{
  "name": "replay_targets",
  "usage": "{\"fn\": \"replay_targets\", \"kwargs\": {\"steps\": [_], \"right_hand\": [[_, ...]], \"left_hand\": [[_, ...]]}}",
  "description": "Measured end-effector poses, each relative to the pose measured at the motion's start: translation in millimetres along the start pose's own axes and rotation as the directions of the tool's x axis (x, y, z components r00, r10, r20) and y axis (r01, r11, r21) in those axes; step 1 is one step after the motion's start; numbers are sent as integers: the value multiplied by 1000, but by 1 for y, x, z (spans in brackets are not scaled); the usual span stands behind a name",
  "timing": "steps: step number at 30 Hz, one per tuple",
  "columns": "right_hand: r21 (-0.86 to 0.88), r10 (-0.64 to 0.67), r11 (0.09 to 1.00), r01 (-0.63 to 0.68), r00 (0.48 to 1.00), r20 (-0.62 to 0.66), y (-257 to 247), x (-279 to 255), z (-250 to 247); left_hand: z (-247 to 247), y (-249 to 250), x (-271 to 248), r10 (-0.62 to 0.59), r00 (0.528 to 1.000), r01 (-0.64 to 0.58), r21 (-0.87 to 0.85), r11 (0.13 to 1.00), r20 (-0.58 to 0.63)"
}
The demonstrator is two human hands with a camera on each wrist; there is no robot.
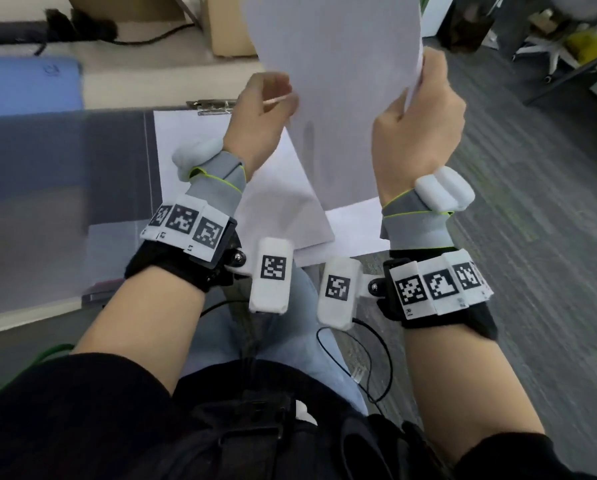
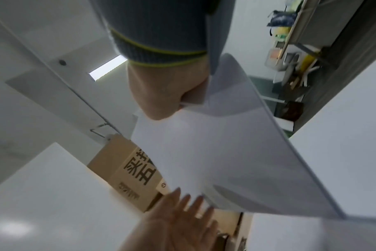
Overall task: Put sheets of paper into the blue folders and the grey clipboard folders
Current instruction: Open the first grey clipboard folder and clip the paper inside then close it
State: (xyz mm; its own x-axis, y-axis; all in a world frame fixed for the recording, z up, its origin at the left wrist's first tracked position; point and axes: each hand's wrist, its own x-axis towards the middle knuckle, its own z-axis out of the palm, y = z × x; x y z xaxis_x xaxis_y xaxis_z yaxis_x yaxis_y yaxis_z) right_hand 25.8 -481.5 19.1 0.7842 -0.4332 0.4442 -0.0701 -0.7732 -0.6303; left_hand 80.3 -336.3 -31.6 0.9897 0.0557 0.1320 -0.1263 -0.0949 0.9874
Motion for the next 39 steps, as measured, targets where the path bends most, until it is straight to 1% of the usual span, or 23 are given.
{"fn": "replay_targets", "kwargs": {"steps": [2, 4, 5, 7, 9, 10, 11, 12, 13, 15, 17, 18, 20, 22, 24, 26, 28, 30, 32, 33, 34, 36, 39], "right_hand": [[197, -94, 974, 113, 991, -100, -11, -4, 12], [379, -160, 901, 212, 973, -164, -21, -8, 26], [462, -177, 854, 238, 969, -173, -26, -10, 31], [627, -209, 736, 254, 967, -146, -39, -21, 44], [739, -192, 647, 187, 978, -80, -43, -21, 53], [788, -183, 604, 117, 983, -6, -47, -24, 58], [817, -176, 575, 39, 981, 77, -46, -24, 61], [830, -179, 556, -37, 970, 163, -45, -24, 66], [831, -196, 545, -110, 947, 254, -46, -27, 72], [806, -232, 536, -252, 874, 427, -46, -33, 80], [770, -233, 522, -366, 808, 542, -47, -42, 88], [757, -221, 515, -402, 791, 571, -48, -46, 93], [754, -198, 499, -426, 791, 578, -51, -50, 96], [756, -203, 507, -414, 795, 571, -59, -51, 97], [762, -213, 504, -406, 797, 565, -70, -53, 96], [773, -206, 481, -415, 803, 559, -77, -53, 97], [768, -226, 480, -425, 786, 576, -86, -54, 104], [752, -239, 498, -432, 765, 598, -93, -58, 113], [715, -226, 532, -453, 738, 636, -101, -64, 126], [690, -213, 553, -468, 720, 660, -104, -70, 133], [659, -198, 578, -481, 701, 685, -107, -75, 139], [579, -154, 631, -516, 649, 746, -114, -88, 154], [466, -64, 708, -531, 608, 791, -114, -96, 170]], "left_hand": [[-21, -7, 0, -86, 995, 88, 32, 996, -56], [-42, -8, 0, -132, 987, 134, 11, 991, -86], [-49, -7, 0, -125, 987, 122, -34, 992, -104], [-79, -4, -6, -53, 973, 25, -125, 992, -224], [-99, -1, -10, 38, 936, -116, -205, 972, -350], [-114, 1, -14, 81, 917, -177, -214, 961, -391], [-124, 3, -17, 115, 907, -217, -217, 952, -406], [-134, 4, -21, 130, 900, -233, -209, 950, -416], [-147, 5, -25, 133, 894, -234, -193, 953, -427], [-161, 2, -35, 93, 896, -172, -146, 974, -434], [-164, -6, -43, 37, 911, -99, -131, 986, -410], [-165, -10, -46, 15, 916, -75, -134, 988, -402], [-160, -10, -49, -13, 916, -46, -136, 990, -400], [-162, -4, -49, -13, 904, -47, -128, 991, -426], [-173, 2, -47, -4, 886, -51, -107, 993, -464], [-183, 6, -46, 28, 865, -71, -67, 995, -500], [-197, 5, -45, 18, 851, -33, -21, 999, -525], [-210, -1, -44, -23, 830, 31, 5, 1000, -557], [-227, -11, -46, -65, 805, 97, 22, 995, -589], [-236, -17, -49, -93, 802, 133, 24, 991, -590], [-244, -24, -51, -115, 810, 164, 34, 986, -575], [-263, -40, -59, -174, 815, 263, 86, 961, -552], [-278, -57, -70, -261, 766, 426, 160, 890, -588]]}}
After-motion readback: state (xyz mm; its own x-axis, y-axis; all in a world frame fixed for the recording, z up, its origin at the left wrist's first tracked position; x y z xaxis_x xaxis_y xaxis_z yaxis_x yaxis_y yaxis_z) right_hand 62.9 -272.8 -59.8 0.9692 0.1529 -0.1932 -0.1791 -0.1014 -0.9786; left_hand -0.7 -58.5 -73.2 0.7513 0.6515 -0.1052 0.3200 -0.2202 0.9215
